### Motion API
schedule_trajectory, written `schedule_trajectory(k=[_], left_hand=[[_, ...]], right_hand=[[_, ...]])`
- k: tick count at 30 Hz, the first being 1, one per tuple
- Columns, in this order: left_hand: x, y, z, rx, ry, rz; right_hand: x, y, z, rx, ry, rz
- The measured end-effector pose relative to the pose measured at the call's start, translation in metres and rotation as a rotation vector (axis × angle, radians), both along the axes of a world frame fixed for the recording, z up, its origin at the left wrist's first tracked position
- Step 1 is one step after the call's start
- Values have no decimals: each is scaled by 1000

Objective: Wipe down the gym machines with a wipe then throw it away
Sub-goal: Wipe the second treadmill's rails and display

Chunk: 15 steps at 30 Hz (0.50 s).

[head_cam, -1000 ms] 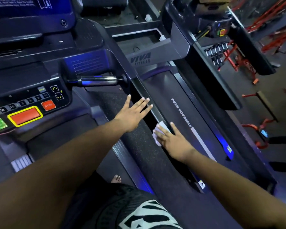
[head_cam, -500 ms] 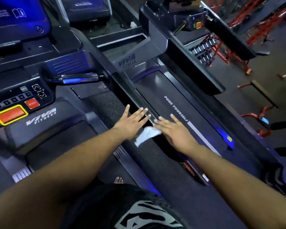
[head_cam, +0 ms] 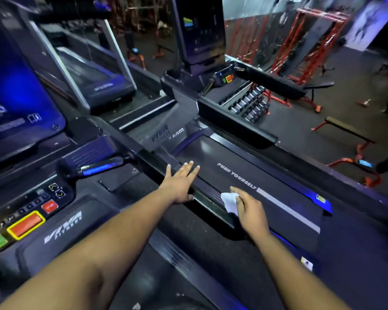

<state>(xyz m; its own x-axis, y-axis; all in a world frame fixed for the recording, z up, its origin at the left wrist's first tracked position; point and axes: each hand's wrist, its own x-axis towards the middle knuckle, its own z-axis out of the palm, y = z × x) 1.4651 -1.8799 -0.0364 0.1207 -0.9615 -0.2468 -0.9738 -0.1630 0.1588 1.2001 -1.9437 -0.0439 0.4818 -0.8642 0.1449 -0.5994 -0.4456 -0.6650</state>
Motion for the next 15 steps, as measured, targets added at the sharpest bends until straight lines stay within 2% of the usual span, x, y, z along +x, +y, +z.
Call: schedule_trajectory(k=[5, 10, 15], left_hand=[[15, -2, 26, -123, 253, 108], [14, 22, 29, -184, 504, 108], [4, 59, 55, -234, 732, 179]], right_hand=[[28, 7, 26, 198, -156, -120], [71, 8, 51, 271, -207, -49], [101, 13, 80, 373, -317, 12]])
